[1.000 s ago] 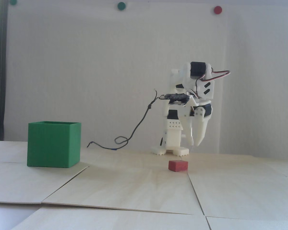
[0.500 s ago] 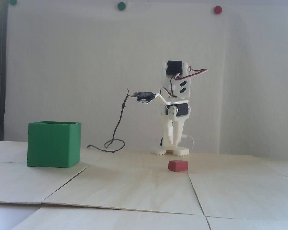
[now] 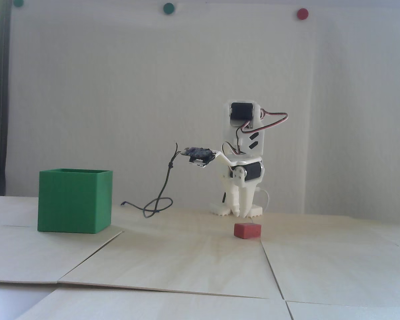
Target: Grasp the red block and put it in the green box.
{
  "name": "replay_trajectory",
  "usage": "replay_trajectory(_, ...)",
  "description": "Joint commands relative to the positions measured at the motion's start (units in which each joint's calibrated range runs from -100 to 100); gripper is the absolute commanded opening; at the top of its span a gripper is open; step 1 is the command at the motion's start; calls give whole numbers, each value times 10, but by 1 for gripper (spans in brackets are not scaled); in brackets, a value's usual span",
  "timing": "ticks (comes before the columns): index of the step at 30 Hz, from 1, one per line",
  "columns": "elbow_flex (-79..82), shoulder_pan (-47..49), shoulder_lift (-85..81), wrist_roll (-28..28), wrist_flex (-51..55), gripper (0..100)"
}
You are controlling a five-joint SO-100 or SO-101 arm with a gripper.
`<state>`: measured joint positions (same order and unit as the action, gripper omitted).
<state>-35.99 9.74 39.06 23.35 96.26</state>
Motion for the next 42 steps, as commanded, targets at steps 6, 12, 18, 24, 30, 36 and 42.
replay_trajectory(6, -41, 19, -14, 3, 10, 3)
replay_trajectory(12, -41, 30, -14, 4, 10, 18)
replay_trajectory(18, -41, 34, -13, 25, 10, 33)
replay_trajectory(24, -35, 32, -6, 25, 3, 33)
replay_trajectory(30, -34, 34, -2, 25, 3, 33)
replay_trajectory(36, -40, 31, 33, 24, 5, 33)
replay_trajectory(42, -41, 29, 45, 23, 4, 33)
